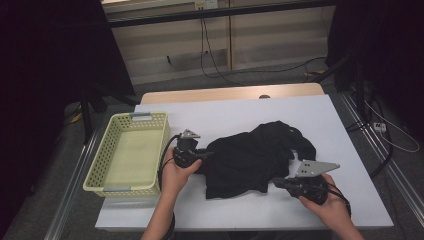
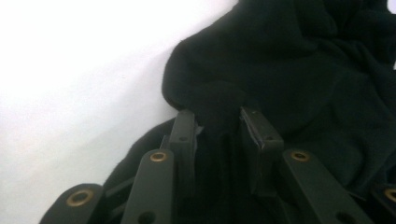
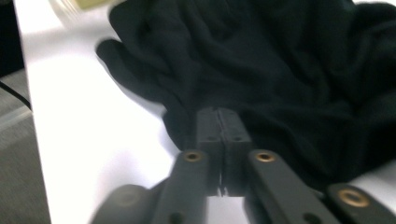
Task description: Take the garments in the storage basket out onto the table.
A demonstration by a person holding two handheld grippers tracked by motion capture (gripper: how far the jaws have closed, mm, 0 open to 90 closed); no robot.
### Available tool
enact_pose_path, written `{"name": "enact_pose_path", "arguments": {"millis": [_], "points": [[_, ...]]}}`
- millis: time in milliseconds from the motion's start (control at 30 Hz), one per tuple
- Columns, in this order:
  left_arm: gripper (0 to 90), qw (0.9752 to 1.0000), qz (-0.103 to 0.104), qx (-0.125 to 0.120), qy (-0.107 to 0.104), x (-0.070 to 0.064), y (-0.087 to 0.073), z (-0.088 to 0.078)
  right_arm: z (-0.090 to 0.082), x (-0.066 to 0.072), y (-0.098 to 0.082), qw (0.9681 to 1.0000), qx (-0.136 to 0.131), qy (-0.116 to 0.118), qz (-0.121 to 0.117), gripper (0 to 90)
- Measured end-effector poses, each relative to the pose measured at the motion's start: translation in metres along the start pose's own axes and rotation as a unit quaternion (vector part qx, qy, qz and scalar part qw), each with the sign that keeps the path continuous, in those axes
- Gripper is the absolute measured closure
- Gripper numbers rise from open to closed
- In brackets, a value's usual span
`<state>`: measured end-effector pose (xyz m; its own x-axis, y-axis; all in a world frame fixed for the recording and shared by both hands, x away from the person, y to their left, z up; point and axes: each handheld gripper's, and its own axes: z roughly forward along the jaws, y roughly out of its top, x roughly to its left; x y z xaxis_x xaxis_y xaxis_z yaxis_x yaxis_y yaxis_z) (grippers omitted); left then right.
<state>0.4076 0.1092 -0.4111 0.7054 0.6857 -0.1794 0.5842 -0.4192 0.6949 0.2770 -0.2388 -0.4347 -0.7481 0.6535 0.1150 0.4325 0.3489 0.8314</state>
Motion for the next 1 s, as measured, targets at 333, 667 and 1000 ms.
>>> {"name": "enact_pose_path", "arguments": {"millis": [333, 667, 1000], "points": [[45.8, 1.0, 0.0, -0.005, -0.004, 0.002, -0.001, -0.007, 0.061, 0.042, 0.024, 0.9977, 0.008, 0.05, -0.044, 58.5], [21.3, 0.9998, 0.011, -0.012, 0.007, -0.007, -0.007, -0.028, 0.103, 0.053, 0.033, 0.9949, 0.056, 0.053, -0.066, 55.7], [18.5, 0.9996, 0.003, -0.016, 0.023, -0.005, -0.014, -0.027, 0.11, 0.046, 0.034, 0.9963, 0.064, 0.029, -0.049, 75.2]]}}
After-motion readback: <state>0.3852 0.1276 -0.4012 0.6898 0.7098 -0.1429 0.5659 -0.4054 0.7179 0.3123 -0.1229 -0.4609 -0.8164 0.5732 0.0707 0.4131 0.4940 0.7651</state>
